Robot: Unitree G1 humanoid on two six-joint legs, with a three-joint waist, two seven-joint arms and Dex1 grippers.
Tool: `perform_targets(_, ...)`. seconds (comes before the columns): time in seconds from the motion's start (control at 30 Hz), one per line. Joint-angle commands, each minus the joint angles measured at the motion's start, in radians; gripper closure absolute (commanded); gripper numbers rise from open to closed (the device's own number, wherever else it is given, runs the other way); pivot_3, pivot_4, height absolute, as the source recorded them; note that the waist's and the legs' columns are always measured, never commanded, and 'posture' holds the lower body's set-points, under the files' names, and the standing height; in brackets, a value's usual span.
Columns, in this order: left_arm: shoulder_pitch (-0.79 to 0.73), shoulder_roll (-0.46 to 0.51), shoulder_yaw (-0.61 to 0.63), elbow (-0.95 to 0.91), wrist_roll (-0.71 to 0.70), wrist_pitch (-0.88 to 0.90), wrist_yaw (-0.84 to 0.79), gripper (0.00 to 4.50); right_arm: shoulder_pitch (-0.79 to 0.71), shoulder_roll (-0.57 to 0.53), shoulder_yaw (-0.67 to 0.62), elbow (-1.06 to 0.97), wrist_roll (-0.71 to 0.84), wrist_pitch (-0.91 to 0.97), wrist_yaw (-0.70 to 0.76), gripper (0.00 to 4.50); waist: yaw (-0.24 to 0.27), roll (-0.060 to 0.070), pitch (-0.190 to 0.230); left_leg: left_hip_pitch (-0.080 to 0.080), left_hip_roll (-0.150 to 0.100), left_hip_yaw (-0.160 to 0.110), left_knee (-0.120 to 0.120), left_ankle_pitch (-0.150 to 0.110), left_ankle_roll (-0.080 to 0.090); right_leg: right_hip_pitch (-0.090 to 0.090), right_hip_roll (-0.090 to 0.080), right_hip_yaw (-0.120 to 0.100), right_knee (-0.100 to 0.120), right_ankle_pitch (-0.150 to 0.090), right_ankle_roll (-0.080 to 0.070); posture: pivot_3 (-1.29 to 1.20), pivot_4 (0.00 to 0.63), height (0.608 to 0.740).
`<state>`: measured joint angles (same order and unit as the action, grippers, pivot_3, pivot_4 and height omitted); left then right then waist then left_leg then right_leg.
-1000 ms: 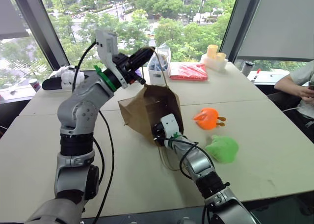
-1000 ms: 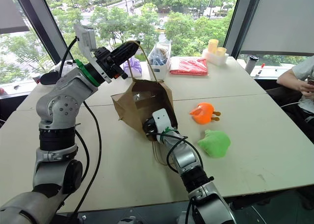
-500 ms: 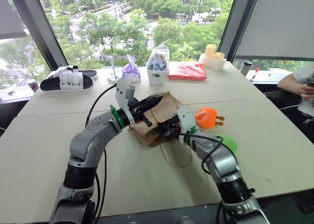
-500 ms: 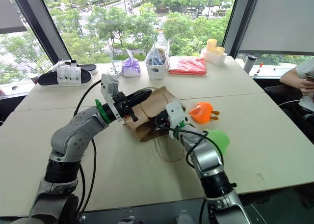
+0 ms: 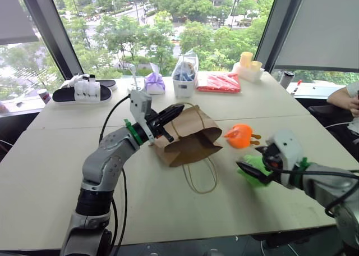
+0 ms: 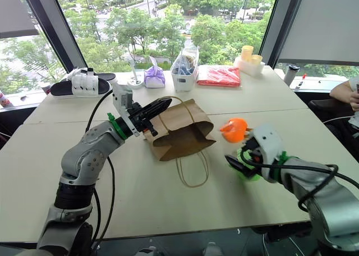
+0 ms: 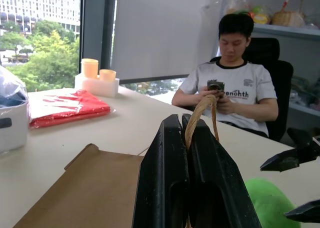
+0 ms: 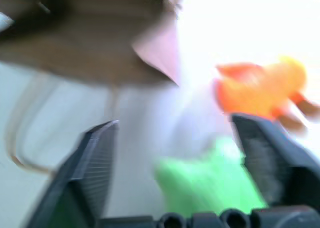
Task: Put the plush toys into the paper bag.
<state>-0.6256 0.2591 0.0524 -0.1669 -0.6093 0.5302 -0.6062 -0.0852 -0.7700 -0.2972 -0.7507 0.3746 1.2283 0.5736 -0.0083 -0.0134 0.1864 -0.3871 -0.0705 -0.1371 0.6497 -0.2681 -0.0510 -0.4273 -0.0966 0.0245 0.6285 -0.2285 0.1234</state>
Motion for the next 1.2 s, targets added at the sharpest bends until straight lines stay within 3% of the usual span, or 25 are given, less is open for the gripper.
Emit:
perform_targets(0.03, -0.010, -0.004, 0.002, -0.038, -0.013, -0.012, -0.005, 4.50, 0.070, -0.023, 0.032, 0.043, -0.051, -0.117, -0.014, 0.08, -0.001, 0.000, 0.000, 0.000, 0.000, 0.000, 0.000, 0.000, 0.000, 0.000, 0.000, 0.000, 0.000, 0.000, 0.000, 0.00, 0.150, 0.740)
perform_targets(0.3, -0.024, -0.006, 0.002, -0.029, 0.000, -0.024, 0.000, 4.50, 0.074, -0.023, 0.141, 0.258, -0.203, -0.382, -0.088, 0.08, -0.001, 0.000, 0.000, 0.002, 0.000, 0.002, 0.001, 0.000, 0.000, 0.002, 0.000, 0.001, 0.000, 0.000, 0.000, 0.00, 0.150, 0.740)
perform_targets(0.33, -0.023, -0.006, 0.002, -0.030, 0.001, -0.025, 0.002, 4.50, 0.062, -0.022, 0.156, 0.283, -0.219, -0.415, -0.092, 0.30, -0.002, 0.000, 0.000, 0.002, 0.000, 0.002, 0.001, 0.000, 0.000, 0.002, 0.000, 0.001, 0.000, 0.000, 0.000, 0.00, 0.150, 0.740)
perform_targets(0.4, -0.023, -0.008, 0.001, -0.031, 0.004, -0.026, 0.005, 4.50, 0.032, -0.001, 0.167, 0.319, -0.224, -0.441, -0.102, 0.84, -0.003, 0.000, 0.000, 0.002, 0.000, 0.002, 0.001, 0.000, 0.000, 0.002, 0.000, 0.001, 0.000, 0.000, 0.000, 0.00, 0.150, 0.740)
perform_targets(0.63, -0.036, -0.006, 0.018, -0.026, -0.001, -0.020, 0.018, 4.50, -0.001, 0.007, 0.142, 0.306, -0.200, -0.458, -0.070, 4.30, -0.002, 0.000, 0.000, 0.002, 0.000, 0.001, 0.001, 0.001, 0.000, 0.002, 0.000, 0.001, 0.000, 0.000, 0.000, 0.00, 0.150, 0.740)
perform_targets(0.67, -0.036, -0.006, 0.021, -0.026, -0.004, -0.015, 0.020, 4.50, -0.006, 0.009, 0.127, 0.292, -0.180, -0.447, -0.059, 4.46, -0.002, 0.000, 0.000, 0.002, 0.000, 0.001, 0.001, 0.001, 0.000, 0.002, 0.000, 0.001, 0.000, 0.000, 0.000, 0.00, 0.150, 0.740)
perform_targets(0.77, -0.039, -0.001, 0.031, -0.027, -0.023, 0.005, 0.026, 4.50, -0.048, 0.018, 0.042, 0.179, -0.022, -0.391, 0.022, 4.46, -0.004, 0.000, 0.000, 0.002, 0.000, 0.001, 0.001, 0.001, 0.000, 0.002, 0.000, 0.001, 0.000, 0.000, 0.000, 0.00, 0.150, 0.740)
perform_targets(0.93, -0.064, -0.013, 0.049, -0.016, -0.063, 0.037, 0.050, 4.50, -0.144, 0.093, 0.086, 0.084, 0.164, -0.294, 0.045, 4.46, -0.002, -0.001, 0.000, 0.002, 0.000, 0.000, 0.001, 0.000, 0.000, 0.002, 0.000, 0.000, 0.000, 0.000, 0.000, 0.00, 0.150, 0.740)
perform_targets(1.07, -0.077, -0.032, 0.053, -0.018, -0.081, 0.053, 0.077, 4.50, -0.228, 0.183, 0.304, 0.157, 0.083, -0.350, 0.006, 4.46, -0.003, 0.000, 0.000, 0.002, 0.000, 0.000, 0.001, 0.001, 0.000, 0.002, 0.000, 0.000, 0.000, 0.000, 0.000, 0.00, 0.150, 0.740)
perform_targets(1.2, -0.074, -0.031, 0.052, -0.039, -0.097, 0.076, 0.081, 4.50, -0.319, 0.289, 0.413, 0.312, -0.002, -0.464, -0.036, 4.46, -0.004, 0.000, 0.000, 0.002, 0.000, 0.000, 0.001, 0.001, 0.000, 0.001, 0.000, 0.001, 0.000, 0.000, 0.000, 0.00, 0.150, 0.740)
